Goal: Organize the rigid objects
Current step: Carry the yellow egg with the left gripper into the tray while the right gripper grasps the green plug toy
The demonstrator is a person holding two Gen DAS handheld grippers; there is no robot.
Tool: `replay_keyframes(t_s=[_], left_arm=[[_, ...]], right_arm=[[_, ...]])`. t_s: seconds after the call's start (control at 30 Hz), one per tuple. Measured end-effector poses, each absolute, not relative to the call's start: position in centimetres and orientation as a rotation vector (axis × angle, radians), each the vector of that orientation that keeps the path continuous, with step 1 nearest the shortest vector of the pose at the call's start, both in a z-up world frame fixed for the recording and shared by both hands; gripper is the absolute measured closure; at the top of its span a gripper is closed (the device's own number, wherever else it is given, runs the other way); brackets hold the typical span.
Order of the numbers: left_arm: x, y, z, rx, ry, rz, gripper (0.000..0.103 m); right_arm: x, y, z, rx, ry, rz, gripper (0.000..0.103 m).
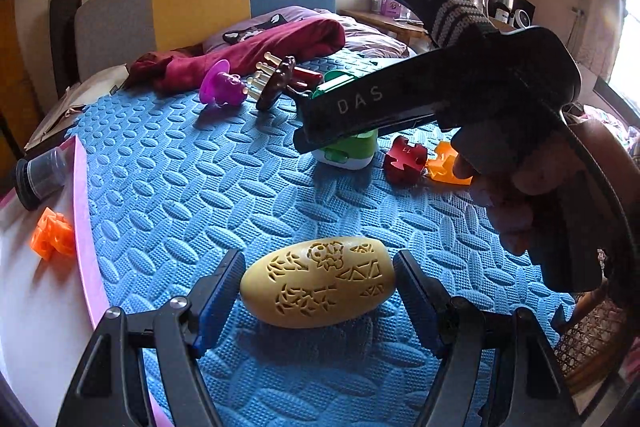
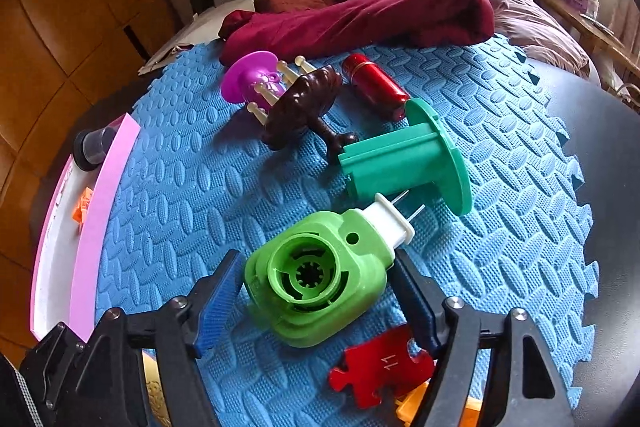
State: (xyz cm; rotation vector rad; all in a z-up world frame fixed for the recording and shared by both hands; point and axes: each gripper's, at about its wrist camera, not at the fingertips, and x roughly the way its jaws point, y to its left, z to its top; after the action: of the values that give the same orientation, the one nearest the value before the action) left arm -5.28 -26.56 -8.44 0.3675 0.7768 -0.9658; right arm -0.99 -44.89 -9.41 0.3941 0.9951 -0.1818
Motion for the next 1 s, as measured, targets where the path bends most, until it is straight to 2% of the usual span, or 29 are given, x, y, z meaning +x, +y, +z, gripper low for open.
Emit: replay_keyframes(t_s=[0.37, 0.4, 0.47, 0.67, 1.0], left_arm=[[-5.4, -25.7, -7.8, 0.356, 0.762, -0.948, 0.027], [-5.5, -25.6, -7.7, 0.354, 0.760, -0.946, 0.027], [-5.6, -25.3, -7.4, 0.350, 0.756, -0.944, 0.027], [-5.5, -24.3, -6.2, 0.310, 0.748, -0.946, 0.027], [-1.8, -18.8, -1.1, 0.046, 0.777, -0.899, 0.027]], right_arm=[[-1.3, -45.6, -9.4, 0.477, 0.964, -0.175, 0.024], [-1.3, -45.7, -9.4, 0.481, 0.966, -0.175, 0.024], [-1.4, -45.8, -9.3, 0.471, 0.973, -0.193, 0.032], [-1.3, -45.1, -9.3, 0.415, 0.981, -0.202, 0.032], [-1.1, -44.8, -9.6, 0.374, 0.992, -0.206, 0.031]])
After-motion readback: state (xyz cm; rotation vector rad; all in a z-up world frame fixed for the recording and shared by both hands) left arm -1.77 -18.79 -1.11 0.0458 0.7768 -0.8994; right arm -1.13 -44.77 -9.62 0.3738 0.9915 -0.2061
